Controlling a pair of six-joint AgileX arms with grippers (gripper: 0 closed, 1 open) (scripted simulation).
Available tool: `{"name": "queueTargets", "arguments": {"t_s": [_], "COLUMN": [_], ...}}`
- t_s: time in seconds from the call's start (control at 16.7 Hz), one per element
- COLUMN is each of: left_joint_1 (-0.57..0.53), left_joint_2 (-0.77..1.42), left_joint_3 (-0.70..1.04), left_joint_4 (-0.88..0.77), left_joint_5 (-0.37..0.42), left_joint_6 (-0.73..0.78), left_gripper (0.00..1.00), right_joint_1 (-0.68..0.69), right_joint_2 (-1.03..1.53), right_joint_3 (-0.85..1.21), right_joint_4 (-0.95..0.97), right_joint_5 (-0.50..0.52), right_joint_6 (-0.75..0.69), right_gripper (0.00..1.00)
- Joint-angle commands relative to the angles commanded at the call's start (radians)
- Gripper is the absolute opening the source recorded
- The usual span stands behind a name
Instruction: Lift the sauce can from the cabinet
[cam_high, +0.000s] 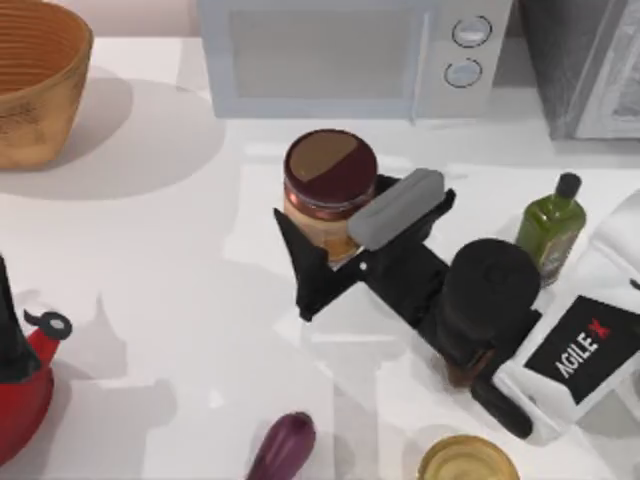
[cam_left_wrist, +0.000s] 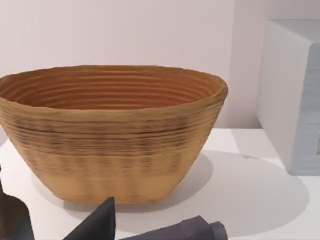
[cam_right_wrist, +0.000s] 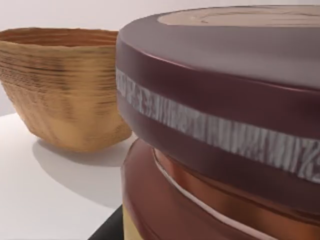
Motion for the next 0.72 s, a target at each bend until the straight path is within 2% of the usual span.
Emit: {"name": "queueTargets", "arguments": {"t_s": [0.54,0.72], "left_joint_1": [0.0,0.0], "left_joint_2": [0.0,0.0], "left_joint_3": [0.0,0.0], "left_joint_4": [0.0,0.0], "left_joint_5": [0.0,0.0], "left_joint_6": [0.0,0.0], "left_gripper": [1.0,1.0], "right_joint_1": [0.043,0.043], "right_joint_2": [0.092,0.092], "right_joint_3": [0.059,0.059], "right_joint_4": [-0.03,-0.03], "right_joint_5": [0.0,0.0], "right_joint_6": [-0.002,-0.002], "right_gripper": [0.0,0.23]}}
